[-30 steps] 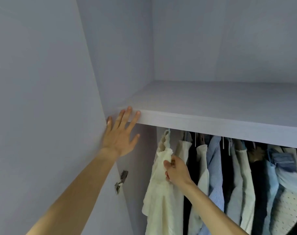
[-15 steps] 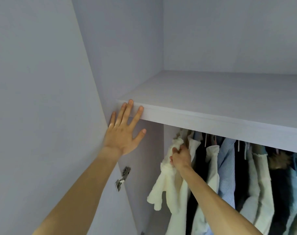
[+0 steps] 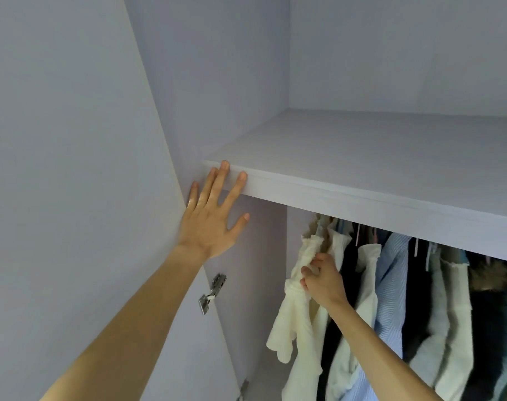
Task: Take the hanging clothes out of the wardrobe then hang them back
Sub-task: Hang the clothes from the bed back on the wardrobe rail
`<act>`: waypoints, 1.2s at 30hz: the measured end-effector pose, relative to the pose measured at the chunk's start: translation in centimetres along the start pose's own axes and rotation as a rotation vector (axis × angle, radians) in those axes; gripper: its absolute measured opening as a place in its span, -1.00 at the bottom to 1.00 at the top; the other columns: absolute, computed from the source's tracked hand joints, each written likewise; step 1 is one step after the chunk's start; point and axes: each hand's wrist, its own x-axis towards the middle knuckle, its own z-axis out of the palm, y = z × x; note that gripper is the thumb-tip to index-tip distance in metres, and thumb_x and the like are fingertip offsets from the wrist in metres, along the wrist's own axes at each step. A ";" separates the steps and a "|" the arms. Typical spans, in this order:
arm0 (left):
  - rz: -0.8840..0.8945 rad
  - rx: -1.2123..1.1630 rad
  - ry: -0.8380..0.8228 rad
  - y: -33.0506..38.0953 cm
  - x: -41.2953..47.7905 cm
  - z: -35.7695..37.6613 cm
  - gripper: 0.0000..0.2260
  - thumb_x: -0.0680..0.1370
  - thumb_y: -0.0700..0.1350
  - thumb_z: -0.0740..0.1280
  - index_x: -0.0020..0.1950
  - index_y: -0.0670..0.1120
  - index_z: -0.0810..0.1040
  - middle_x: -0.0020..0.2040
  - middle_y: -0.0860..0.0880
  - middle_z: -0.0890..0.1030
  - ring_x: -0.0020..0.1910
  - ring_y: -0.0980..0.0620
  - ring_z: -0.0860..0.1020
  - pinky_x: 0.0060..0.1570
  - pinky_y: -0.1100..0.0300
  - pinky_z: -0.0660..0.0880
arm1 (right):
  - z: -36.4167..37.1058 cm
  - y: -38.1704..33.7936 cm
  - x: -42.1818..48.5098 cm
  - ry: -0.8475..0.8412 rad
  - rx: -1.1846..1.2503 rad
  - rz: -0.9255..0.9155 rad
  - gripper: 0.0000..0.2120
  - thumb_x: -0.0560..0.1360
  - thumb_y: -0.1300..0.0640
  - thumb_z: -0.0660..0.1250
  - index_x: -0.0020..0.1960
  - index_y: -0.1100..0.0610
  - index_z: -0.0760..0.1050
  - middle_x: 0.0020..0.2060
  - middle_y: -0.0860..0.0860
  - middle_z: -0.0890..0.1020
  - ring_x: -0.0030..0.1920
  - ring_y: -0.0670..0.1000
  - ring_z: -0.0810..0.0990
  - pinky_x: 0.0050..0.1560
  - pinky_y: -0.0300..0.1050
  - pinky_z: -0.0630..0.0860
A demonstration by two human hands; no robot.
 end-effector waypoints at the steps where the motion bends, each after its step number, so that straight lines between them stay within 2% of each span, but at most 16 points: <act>1: -0.007 -0.013 -0.003 0.0 -0.6 0.1 -0.33 0.61 0.21 0.11 0.62 0.15 -0.17 0.63 -0.03 -0.20 0.61 -0.09 -0.07 0.54 -0.15 0.00 | -0.2 0.3 -0.6 0.023 -0.071 -0.047 -0.70 0.55 0.17 0.32 0.27 0.08 0.38 0.18 0.01 0.53 0.12 0.04 0.58 0.21 0.01 0.54; 2: -0.015 -0.027 -0.012 0.1 -1.5 0.4 -0.34 0.62 0.17 0.13 0.63 0.15 -0.13 0.64 -0.04 -0.15 0.61 -0.09 -0.04 0.54 -0.12 0.04 | -0.4 0.4 -1.3 0.045 -0.116 -0.097 -0.66 0.56 0.17 0.33 0.31 0.12 0.39 0.19 -0.03 0.47 0.17 -0.01 0.52 0.26 -0.07 0.47; 4: -0.037 -0.064 -0.054 0.4 -4.6 1.5 -0.36 0.61 0.09 0.18 0.63 0.15 -0.04 0.64 -0.03 -0.09 0.60 -0.09 0.04 0.54 -0.08 0.08 | -0.4 0.6 -3.2 0.034 -0.120 -0.152 -0.62 0.57 0.15 0.33 0.36 0.11 0.38 0.18 -0.10 0.39 0.09 -0.09 0.52 0.16 -0.24 0.41; 7: -0.107 -0.162 -0.110 1.6 -11.8 2.9 -0.36 0.57 -0.05 0.30 0.60 0.16 0.12 0.64 0.01 -0.01 0.59 -0.08 0.10 0.53 -0.12 0.08 | 0.2 0.8 -6.1 -0.127 -0.155 -0.220 -0.71 0.60 0.08 0.30 0.31 -0.04 0.43 0.20 -0.17 0.47 -0.03 -0.24 0.58 -0.05 -0.38 0.44; 10: -0.243 -0.222 -0.170 2.7 -20.4 2.7 -0.34 0.54 -0.09 0.34 0.59 0.17 0.15 0.63 0.03 0.06 0.57 -0.06 0.18 0.49 -0.11 0.16 | 1.5 0.7 -9.3 -0.344 -0.242 -0.325 -0.77 0.62 0.01 0.26 0.26 -0.11 0.48 0.16 -0.24 0.52 0.08 -0.26 0.53 0.08 -0.33 0.45; 14: -0.548 -0.181 -0.380 3.7 -33.0 0.4 -0.43 0.57 0.03 0.30 0.56 0.23 0.21 0.59 0.08 0.21 0.53 -0.01 0.26 0.47 -0.04 0.21 | 4.5 0.5 -14.7 -0.530 -0.427 -0.604 -0.74 0.63 0.00 0.25 0.29 -0.07 0.53 0.25 -0.26 0.50 0.26 -0.23 0.41 0.25 -0.45 0.23; 16: -0.681 -0.124 -0.452 4.1 -39.6 -1.6 -0.51 0.55 0.06 0.28 0.49 0.21 0.36 0.49 0.07 0.41 0.46 -0.04 0.39 0.42 -0.07 0.29 | 6.7 0.4 -18.0 -0.642 -0.453 -0.721 -0.71 0.63 0.00 0.21 0.29 -0.01 0.57 0.27 -0.17 0.54 0.32 -0.15 0.41 0.33 -0.42 0.22; 18: -0.835 -0.084 -0.499 4.7 -46.3 -4.5 -0.56 0.49 0.08 0.24 0.38 0.17 0.51 0.34 0.08 0.57 0.32 -0.05 0.54 0.28 -0.08 0.46 | 9.2 0.2 -21.9 -0.755 -0.464 -0.811 -0.66 0.60 -0.04 0.18 0.26 0.01 0.60 0.24 -0.10 0.59 0.32 -0.09 0.43 0.38 -0.42 0.16; 20: -1.006 -0.038 -0.521 5.8 -53.1 -8.0 -0.56 0.44 0.11 0.18 0.26 0.13 0.62 0.20 0.07 0.65 0.19 -0.03 0.63 0.12 -0.04 0.56 | 11.8 0.3 -26.4 -0.859 -0.478 -0.899 -0.64 0.57 -0.08 0.18 0.24 -0.02 0.62 0.24 -0.09 0.61 0.35 -0.05 0.45 0.40 -0.42 0.10; 21: -1.089 -0.010 -0.530 6.6 -56.4 -10.0 -0.56 0.42 0.11 0.16 0.21 0.11 0.65 0.16 0.06 0.67 0.15 -0.03 0.64 0.09 -0.03 0.58 | 12.9 0.4 -28.9 -0.913 -0.485 -0.948 -0.64 0.56 -0.10 0.18 0.24 -0.05 0.61 0.25 -0.10 0.61 0.37 -0.03 0.44 0.43 -0.33 0.14; 23: -1.281 0.005 -0.543 8.9 -62.8 -14.3 -0.53 0.39 0.11 0.14 0.18 0.09 0.67 0.14 0.03 0.68 0.14 -0.05 0.65 0.09 -0.06 0.59 | 14.9 0.4 -34.4 -1.007 -0.489 -1.077 -0.66 0.57 -0.10 0.20 0.25 -0.08 0.60 0.27 -0.12 0.59 0.42 -0.02 0.41 0.45 -0.15 0.26; 25: -1.477 0.006 -0.534 12.2 -68.8 -18.7 -0.49 0.40 0.12 0.10 0.24 0.07 0.64 0.23 0.01 0.64 0.22 -0.05 0.60 0.17 -0.10 0.55 | 16.2 0.3 -40.5 -1.118 -0.494 -1.209 -0.70 0.60 -0.06 0.26 0.29 -0.08 0.57 0.30 -0.12 0.57 0.46 -0.03 0.36 0.47 -0.07 0.28; 28: -1.774 0.043 -0.482 19.0 -76.9 -25.2 -0.40 0.46 0.18 -0.03 0.42 0.11 0.49 0.44 0.06 0.47 0.44 0.00 0.40 0.40 -0.06 0.32 | 17.1 0.7 -50.5 -1.297 -0.507 -1.366 -0.66 0.62 -0.10 0.23 0.37 -0.14 0.49 0.38 -0.18 0.48 0.52 -0.06 0.22 0.51 -0.10 0.16; 30: -1.932 0.075 -0.418 23.9 -81.0 -28.9 -0.48 0.54 0.15 0.02 0.47 0.12 0.41 0.49 0.07 0.39 0.49 0.03 0.30 0.44 -0.03 0.23 | 17.2 1.4 -56.7 -1.397 -0.471 -1.453 -0.66 0.62 -0.13 0.21 0.38 -0.18 0.47 0.39 -0.22 0.46 0.54 -0.08 0.19 0.49 -0.19 0.11; 32: -2.063 0.125 -0.366 28.8 -84.7 -31.9 -0.55 0.62 0.08 0.11 0.52 0.12 0.32 0.54 0.08 0.31 0.52 0.06 0.22 0.49 -0.03 0.15 | 16.8 1.9 -62.5 -1.521 -0.427 -1.527 -0.65 0.61 -0.14 0.22 0.38 -0.19 0.46 0.40 -0.22 0.45 0.54 -0.08 0.19 0.49 -0.17 0.14; 36: -2.319 0.238 -0.247 38.6 -90.2 -36.8 -0.54 0.62 0.07 0.15 0.54 0.13 0.30 0.52 0.12 0.32 0.50 0.08 0.25 0.46 0.04 0.20 | 15.7 3.1 -73.5 -1.745 -0.349 -1.719 -0.66 0.61 -0.13 0.23 0.38 -0.19 0.48 0.40 -0.20 0.46 0.54 -0.05 0.22 0.49 -0.08 0.22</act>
